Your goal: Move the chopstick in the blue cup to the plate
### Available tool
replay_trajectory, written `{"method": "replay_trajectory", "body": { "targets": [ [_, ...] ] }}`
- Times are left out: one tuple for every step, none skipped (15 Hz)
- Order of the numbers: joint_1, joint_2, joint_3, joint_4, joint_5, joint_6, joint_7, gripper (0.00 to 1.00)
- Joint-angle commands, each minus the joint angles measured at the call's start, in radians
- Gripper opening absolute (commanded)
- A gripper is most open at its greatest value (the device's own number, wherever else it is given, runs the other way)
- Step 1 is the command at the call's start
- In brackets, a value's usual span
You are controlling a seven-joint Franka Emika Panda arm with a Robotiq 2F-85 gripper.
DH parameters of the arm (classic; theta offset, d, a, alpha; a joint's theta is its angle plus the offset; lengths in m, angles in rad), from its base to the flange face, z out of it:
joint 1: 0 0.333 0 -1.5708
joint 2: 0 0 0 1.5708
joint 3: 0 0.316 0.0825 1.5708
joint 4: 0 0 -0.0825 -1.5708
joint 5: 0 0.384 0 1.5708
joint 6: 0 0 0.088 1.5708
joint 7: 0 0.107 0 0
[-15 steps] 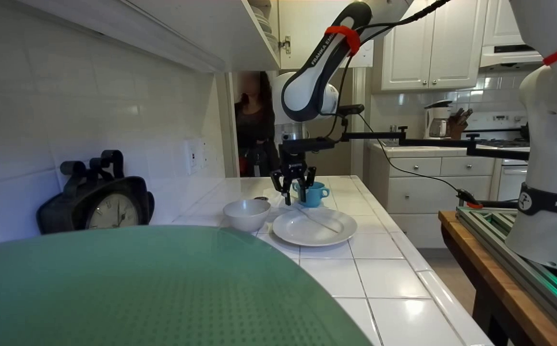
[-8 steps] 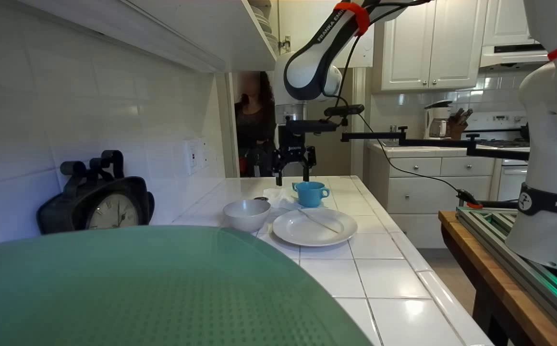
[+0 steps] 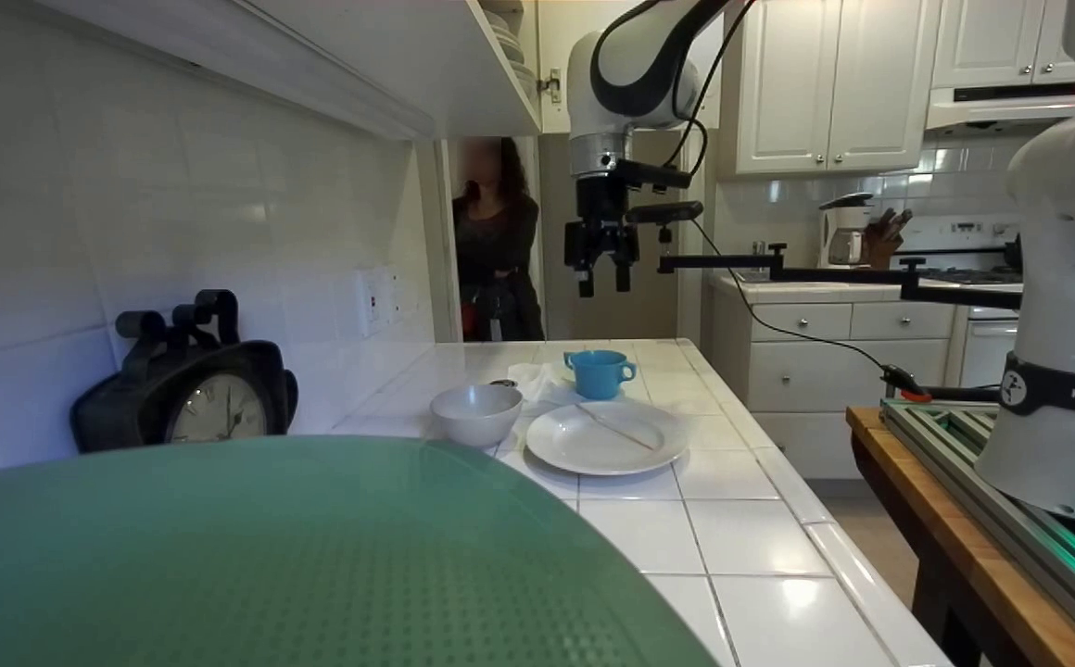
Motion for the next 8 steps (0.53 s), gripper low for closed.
{"method": "replay_trajectory", "body": {
  "targets": [
    [-0.012, -0.131, 0.006, -0.084, -0.05, 0.019, -0.097, 1.0],
    [-0.012, -0.162, 0.009, -0.097, -0.065, 0.013, -0.087, 1.0],
    [-0.013, -0.191, 0.013, -0.11, -0.087, 0.011, -0.075, 1.0],
    [-0.016, -0.218, 0.017, -0.12, -0.104, 0.006, -0.046, 1.0],
    [-0.02, -0.238, 0.02, -0.126, -0.119, -0.003, -0.042, 1.0],
    [-0.015, -0.189, 0.016, -0.085, -0.081, -0.007, -0.055, 1.0],
    [-0.015, -0.204, 0.016, -0.091, -0.083, -0.007, -0.055, 1.0],
    [-0.015, -0.204, 0.016, -0.091, -0.083, -0.007, -0.055, 1.0]
  ]
}}
